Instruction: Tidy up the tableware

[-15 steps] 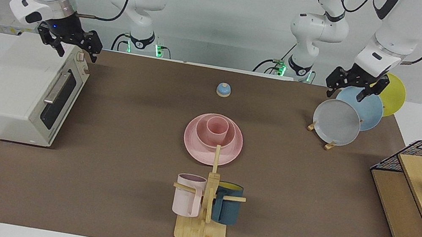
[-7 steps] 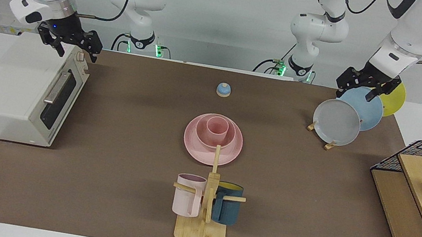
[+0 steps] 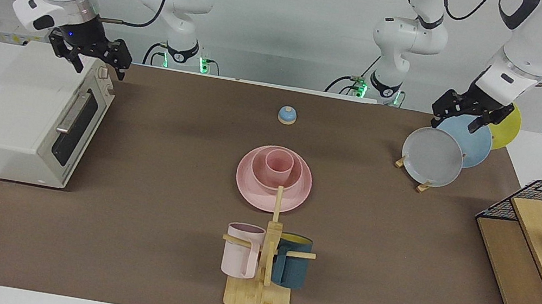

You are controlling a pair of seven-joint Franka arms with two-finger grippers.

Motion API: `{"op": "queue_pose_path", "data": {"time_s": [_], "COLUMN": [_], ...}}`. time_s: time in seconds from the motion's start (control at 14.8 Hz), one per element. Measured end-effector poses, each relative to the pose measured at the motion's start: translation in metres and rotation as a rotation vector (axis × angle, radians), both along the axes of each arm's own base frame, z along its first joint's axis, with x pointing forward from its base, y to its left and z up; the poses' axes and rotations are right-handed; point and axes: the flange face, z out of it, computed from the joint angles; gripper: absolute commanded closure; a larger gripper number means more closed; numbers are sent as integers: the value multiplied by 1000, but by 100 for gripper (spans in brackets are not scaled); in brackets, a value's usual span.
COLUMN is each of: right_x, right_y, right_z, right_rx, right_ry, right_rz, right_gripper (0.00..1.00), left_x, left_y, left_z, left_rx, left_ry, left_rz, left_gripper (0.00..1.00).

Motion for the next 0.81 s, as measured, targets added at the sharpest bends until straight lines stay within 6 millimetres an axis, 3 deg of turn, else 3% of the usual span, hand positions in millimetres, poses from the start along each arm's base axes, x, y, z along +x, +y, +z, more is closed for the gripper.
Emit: {"op": "queue_pose_path", "data": {"time_s": [0.81], "right_x": [0], "right_y": [5], "right_z": [0], "right_rx": [-1], "right_ry": [0], "right_rz": [9], "right_gripper": [0], "left_x": [-1], "left_y": [-4], "left_z": [0], "left_rx": [14], "left_ry": [-4], "left_rz": [-62], "left_gripper": [0]}}
